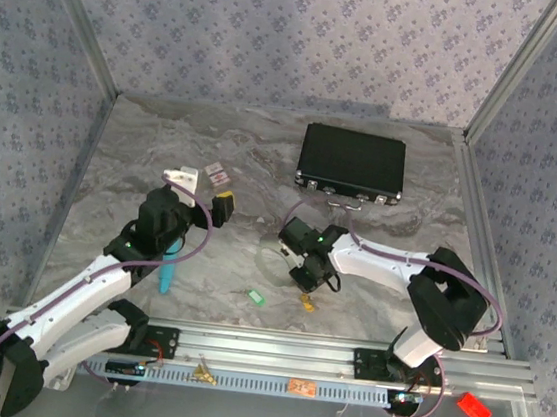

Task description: Put the keys on the keyring

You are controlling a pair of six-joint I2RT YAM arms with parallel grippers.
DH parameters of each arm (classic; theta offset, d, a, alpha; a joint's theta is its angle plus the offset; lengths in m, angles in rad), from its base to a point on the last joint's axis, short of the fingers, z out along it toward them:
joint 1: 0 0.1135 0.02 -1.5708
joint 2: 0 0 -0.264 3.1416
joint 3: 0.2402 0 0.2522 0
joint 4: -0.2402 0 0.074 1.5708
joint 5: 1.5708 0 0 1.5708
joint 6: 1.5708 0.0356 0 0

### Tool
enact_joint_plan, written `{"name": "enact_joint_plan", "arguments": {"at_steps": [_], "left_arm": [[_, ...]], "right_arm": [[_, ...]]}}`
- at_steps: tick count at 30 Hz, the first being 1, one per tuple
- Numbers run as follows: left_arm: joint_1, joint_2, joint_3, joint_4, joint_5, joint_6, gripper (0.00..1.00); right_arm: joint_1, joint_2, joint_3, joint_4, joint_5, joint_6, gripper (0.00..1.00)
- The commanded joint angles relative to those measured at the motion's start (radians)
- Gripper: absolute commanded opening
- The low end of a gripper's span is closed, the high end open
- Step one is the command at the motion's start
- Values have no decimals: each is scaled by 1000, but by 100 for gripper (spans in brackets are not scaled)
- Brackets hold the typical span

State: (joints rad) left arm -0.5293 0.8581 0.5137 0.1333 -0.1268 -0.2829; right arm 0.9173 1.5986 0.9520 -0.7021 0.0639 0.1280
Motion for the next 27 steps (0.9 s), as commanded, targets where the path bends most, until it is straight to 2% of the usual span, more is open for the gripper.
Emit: {"name": "enact_joint_plan", "arguments": {"at_steps": [1, 9, 27], "left_arm": [[7, -12, 32, 8, 3, -12, 100], [7, -7, 32, 17, 5, -13, 100], [7, -13, 36, 14, 3, -12, 100]], "right_arm": [[8, 23, 28, -29, -5, -22, 30], [20, 30, 34, -36, 4, -24, 32], [20, 72, 62, -56, 56, -27, 21]]}}
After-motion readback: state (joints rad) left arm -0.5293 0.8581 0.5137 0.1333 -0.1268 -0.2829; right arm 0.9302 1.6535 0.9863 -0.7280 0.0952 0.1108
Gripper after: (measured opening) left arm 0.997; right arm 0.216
